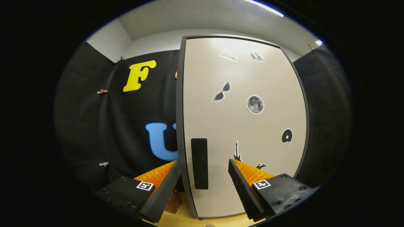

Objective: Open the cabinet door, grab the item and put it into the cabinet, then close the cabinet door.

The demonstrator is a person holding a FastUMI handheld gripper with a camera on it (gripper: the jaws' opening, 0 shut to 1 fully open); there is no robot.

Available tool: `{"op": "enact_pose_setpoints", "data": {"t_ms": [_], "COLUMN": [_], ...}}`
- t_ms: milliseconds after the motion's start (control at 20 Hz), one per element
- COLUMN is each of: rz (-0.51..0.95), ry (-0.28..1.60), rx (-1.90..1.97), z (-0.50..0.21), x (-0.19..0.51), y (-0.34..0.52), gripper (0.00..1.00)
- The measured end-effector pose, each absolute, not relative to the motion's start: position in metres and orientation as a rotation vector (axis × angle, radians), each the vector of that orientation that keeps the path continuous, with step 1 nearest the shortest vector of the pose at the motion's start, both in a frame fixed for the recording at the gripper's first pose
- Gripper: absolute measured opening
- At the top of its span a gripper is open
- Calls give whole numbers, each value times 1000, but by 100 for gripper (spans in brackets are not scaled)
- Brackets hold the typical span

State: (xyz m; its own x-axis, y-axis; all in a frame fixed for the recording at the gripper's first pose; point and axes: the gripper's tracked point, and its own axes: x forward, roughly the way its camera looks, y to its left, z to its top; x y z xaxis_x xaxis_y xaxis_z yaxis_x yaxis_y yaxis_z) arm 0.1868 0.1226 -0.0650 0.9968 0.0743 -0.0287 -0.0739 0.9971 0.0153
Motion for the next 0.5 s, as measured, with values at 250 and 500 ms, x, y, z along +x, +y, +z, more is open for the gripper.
{"op": "enact_pose_setpoints", "data": {"t_ms": [250, 500], "rz": [65, 53], "ry": [57, 66], "rx": [-4, -9], "z": [-84, -95], "x": [210, 225], "y": [130, 133], "gripper": [98, 80]}}
